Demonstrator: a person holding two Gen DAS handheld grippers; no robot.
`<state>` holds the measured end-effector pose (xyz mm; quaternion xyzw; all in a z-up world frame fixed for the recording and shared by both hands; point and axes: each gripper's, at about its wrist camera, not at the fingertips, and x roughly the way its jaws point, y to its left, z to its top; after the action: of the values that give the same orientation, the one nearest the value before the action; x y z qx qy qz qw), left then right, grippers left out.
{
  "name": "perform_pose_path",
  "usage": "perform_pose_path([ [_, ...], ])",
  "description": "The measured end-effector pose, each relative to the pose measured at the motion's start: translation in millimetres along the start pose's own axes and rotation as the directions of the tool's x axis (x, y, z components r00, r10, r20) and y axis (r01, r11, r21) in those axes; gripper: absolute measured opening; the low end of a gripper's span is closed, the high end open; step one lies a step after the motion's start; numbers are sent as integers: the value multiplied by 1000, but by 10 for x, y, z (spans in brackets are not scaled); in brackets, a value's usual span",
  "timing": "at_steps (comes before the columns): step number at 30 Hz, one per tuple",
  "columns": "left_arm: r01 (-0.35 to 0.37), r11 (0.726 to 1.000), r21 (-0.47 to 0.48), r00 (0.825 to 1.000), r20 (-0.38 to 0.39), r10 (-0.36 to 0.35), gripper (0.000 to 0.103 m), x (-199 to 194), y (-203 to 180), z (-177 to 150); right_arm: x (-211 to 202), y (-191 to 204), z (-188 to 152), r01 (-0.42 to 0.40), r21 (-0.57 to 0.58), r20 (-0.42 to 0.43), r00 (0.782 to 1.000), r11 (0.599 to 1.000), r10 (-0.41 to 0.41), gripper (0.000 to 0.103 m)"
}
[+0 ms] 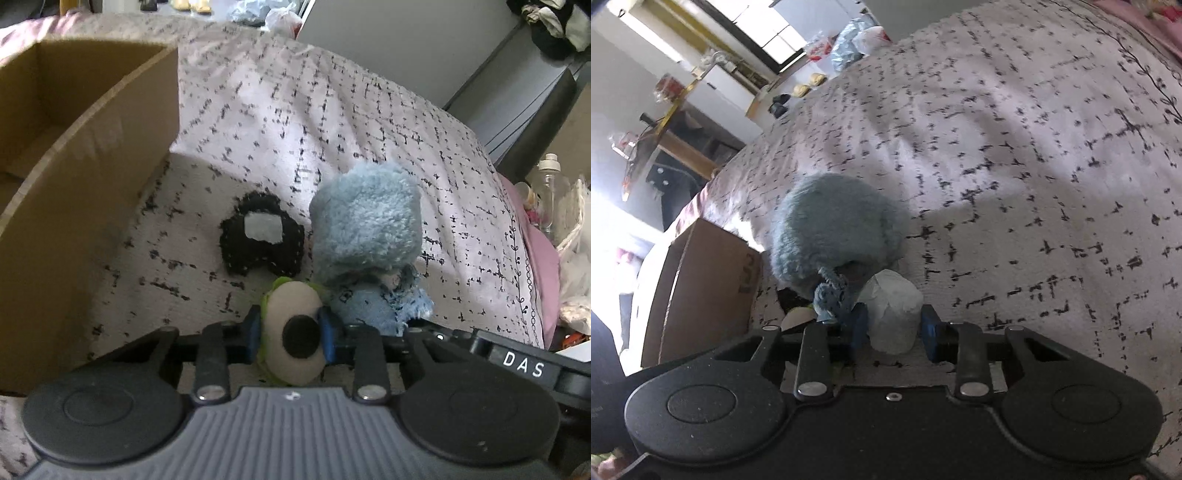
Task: Organize soft objects
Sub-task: 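Carry the tape roll and plastic bag over the cardboard box with both tools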
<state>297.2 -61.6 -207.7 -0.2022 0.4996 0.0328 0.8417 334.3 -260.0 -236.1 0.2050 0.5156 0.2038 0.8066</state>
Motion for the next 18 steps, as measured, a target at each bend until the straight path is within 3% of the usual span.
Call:
perform_pose_path([
  [18,-9,1000,23,992,124,6,31,-793,-81,-148,-587,90,-147,8,28,134,991,1000,-11,30],
])
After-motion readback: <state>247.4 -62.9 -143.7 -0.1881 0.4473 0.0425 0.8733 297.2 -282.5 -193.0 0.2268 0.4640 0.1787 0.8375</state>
